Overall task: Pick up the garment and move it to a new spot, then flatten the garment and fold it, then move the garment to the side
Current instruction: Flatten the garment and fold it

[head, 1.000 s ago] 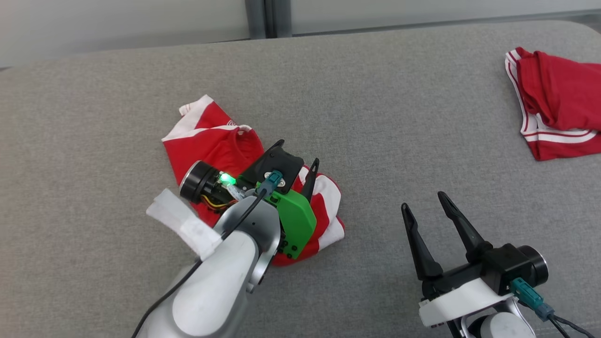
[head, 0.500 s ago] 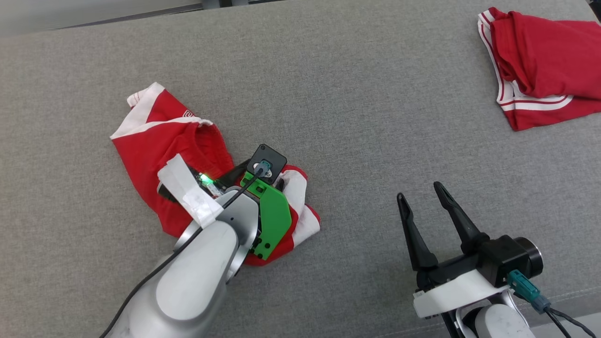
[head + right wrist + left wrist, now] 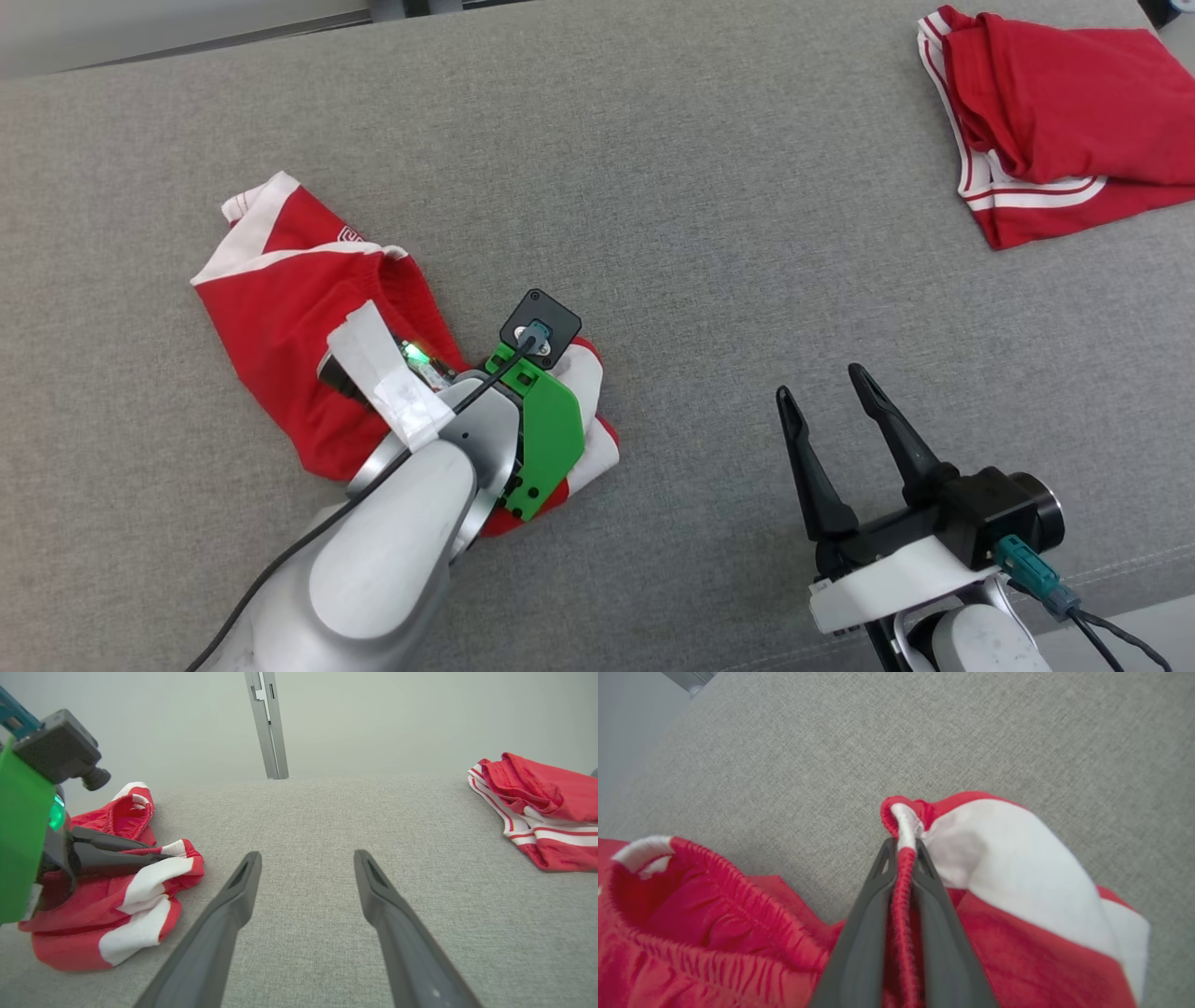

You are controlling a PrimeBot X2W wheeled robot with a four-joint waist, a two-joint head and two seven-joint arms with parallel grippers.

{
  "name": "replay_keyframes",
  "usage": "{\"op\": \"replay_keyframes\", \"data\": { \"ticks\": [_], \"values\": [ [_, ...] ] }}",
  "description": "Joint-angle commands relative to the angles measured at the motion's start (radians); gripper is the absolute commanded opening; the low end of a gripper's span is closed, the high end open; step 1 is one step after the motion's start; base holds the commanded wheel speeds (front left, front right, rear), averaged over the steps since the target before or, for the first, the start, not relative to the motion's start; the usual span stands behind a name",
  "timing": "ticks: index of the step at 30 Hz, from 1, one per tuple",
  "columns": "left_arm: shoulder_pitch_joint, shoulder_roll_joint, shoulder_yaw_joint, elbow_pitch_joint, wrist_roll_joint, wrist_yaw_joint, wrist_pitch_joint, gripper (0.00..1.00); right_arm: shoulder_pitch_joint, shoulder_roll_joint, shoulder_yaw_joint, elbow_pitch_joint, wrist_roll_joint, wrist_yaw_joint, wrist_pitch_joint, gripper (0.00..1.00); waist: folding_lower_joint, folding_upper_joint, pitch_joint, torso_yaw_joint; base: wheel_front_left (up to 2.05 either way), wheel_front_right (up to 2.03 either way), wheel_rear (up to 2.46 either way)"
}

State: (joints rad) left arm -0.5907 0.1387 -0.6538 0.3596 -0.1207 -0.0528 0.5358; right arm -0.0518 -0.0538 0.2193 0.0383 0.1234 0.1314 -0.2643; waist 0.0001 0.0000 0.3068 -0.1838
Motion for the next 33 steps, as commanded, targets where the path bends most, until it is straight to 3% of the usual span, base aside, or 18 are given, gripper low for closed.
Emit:
{"op": "replay_keyframes", "data": {
  "ticks": [1, 5, 13, 22, 27, 29, 33],
  "values": [
    [-0.017, 0.004, -0.003, -0.008, -0.001, -0.007, -0.002, 0.0, -0.002, 0.001, 0.001, 0.002, 0.007, -0.002, 0.0, 1.0, -0.0001, 0.0, -0.005, -0.011, 0.0, 0.0, 0.0],
    [-0.033, -0.019, 0.008, -0.045, -0.031, -0.008, -0.066, 0.0, 0.005, 0.002, 0.003, 0.009, 0.011, -0.002, 0.0, 1.0, -0.0001, 0.0, -0.019, -0.029, 0.0, 0.0, 0.0],
    [-0.146, -0.083, 0.066, -0.164, -0.217, -0.02, -0.187, 0.0, 0.025, 0.003, 0.008, 0.019, 0.031, -0.002, 0.0, 1.0, -0.0001, 0.0, -0.074, -0.038, 0.0, 0.0, 0.0],
    [-0.352, -0.087, 0.13, -0.238, -0.44, 0.036, -0.149, 0.0, 0.055, 0.003, -0.004, 0.026, 0.039, -0.002, 0.0, 1.0, -0.0001, 0.0, -0.142, -0.03, 0.0, 0.0, 0.0],
    [-0.197, -0.071, 0.149, -0.28, -0.545, 0.058, -0.087, 0.0, 0.07, 0.003, -0.012, 0.02, 0.047, -0.002, 0.0, 1.0, -0.0001, 0.0, -0.152, -0.019, 0.0, 0.0, 0.0],
    [-0.087, -0.054, 0.141, -0.315, -0.564, 0.057, -0.11, 0.0, 0.071, 0.003, -0.019, 0.013, 0.05, -0.002, 0.0, 1.0, -0.0001, 0.0, -0.145, -0.011, 0.0, 0.0, 0.0],
    [0.154, -0.011, 0.101, -0.325, -0.559, 0.01, -0.237, 0.0, 0.069, 0.004, -0.035, 0.005, 0.048, -0.002, 0.0, 1.0, -0.0001, 0.0, -0.117, 0.02, 0.0, 0.0, 0.0]
  ]
}}
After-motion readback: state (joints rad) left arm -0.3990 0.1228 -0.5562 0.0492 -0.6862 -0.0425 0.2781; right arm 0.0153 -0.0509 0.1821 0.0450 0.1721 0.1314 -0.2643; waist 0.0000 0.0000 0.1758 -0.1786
